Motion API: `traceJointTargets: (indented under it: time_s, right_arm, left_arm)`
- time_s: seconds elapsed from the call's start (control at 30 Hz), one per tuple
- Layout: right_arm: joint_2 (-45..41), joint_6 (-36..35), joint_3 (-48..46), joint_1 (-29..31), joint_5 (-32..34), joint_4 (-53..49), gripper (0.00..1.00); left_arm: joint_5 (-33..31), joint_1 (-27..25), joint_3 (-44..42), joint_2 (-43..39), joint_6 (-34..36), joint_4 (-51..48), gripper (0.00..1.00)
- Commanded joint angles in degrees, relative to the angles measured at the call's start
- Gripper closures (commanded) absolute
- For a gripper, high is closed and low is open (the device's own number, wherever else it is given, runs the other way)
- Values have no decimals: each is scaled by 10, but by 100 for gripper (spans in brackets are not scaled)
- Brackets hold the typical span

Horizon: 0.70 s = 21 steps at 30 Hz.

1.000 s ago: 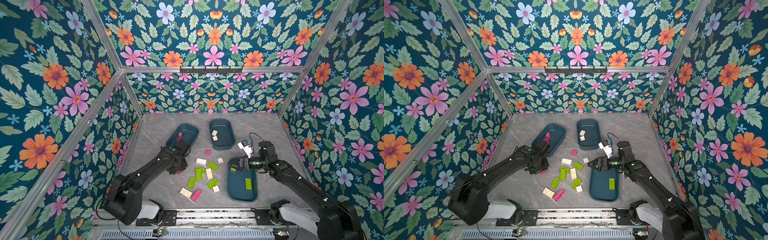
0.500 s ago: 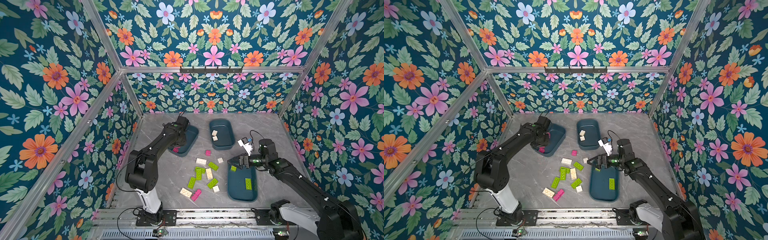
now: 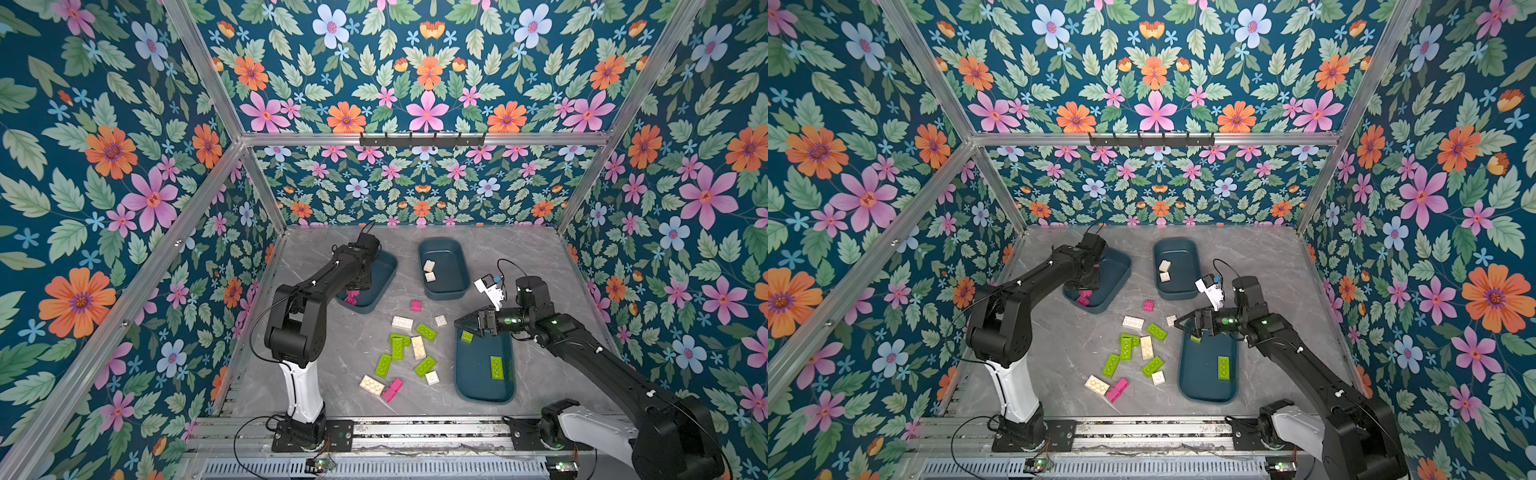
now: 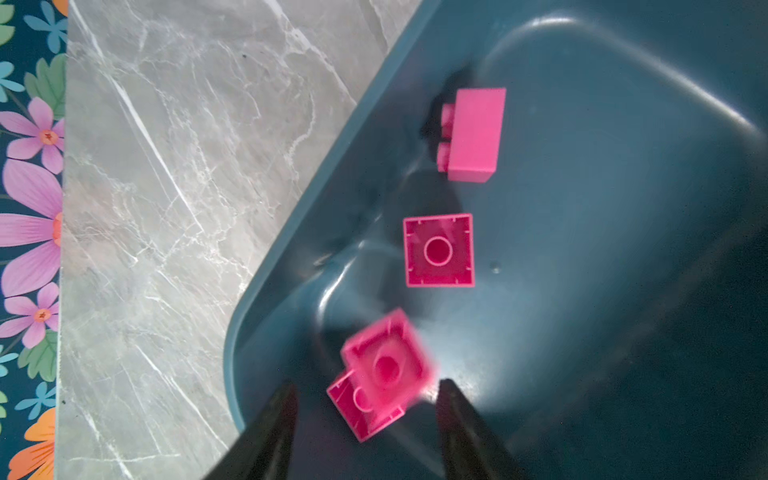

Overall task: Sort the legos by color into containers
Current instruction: 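Carry the magenta brick to the magenta tub and release, then lower the left gripper onto a lime-green brick in the pile and grasp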

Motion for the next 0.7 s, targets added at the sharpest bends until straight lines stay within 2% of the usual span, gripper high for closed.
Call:
traceJointTargets:
  time_s: [0.0,0.17,0.3,0.67]
  right_arm:
    - [3,-14,5,0,2,-7,1]
    - [1,-14,0,1,-1,-7,1]
    - [-2,-12,-5,0,-2,-6,1]
    - [-5,-11,-16,0,-9,-4,1]
  left_arm:
    - [1,-1,2,-19,0,-21,36]
    - [54,-13,-38,-90,-16,-40,28]
    - [80,-38,-95,-154,-45,-62,26]
    - [145,-183,-264,-291,-180,-57,23]
